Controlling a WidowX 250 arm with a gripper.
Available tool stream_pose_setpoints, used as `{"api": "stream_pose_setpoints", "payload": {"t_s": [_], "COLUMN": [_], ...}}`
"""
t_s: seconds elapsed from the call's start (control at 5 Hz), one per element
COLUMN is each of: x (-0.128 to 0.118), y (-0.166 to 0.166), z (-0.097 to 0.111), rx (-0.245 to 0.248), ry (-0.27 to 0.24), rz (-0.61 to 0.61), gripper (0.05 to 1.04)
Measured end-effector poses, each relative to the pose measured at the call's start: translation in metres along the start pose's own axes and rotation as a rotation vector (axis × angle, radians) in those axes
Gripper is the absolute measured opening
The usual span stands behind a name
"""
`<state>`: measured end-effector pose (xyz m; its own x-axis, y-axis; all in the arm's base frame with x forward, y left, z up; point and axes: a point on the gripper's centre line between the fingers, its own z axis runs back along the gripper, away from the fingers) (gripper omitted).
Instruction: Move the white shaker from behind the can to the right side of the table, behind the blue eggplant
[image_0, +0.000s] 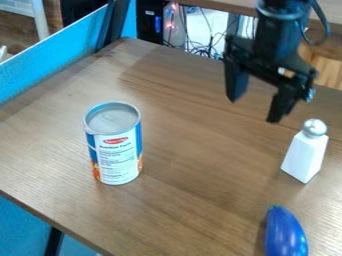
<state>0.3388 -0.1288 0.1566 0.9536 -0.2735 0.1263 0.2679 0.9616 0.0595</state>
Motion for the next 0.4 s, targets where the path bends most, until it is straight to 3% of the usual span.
{"api": "stream_pose_setpoints", "payload": {"t_s": [0.2,0.4], "x": [-0.033,-0.057], "y": [0.040,0.083], "z": [0.021,0.023], "rx": [0.078,0.133], "ry": [0.095,0.193], "rz": [0.085,0.153], "gripper": [1.001,1.001]}}
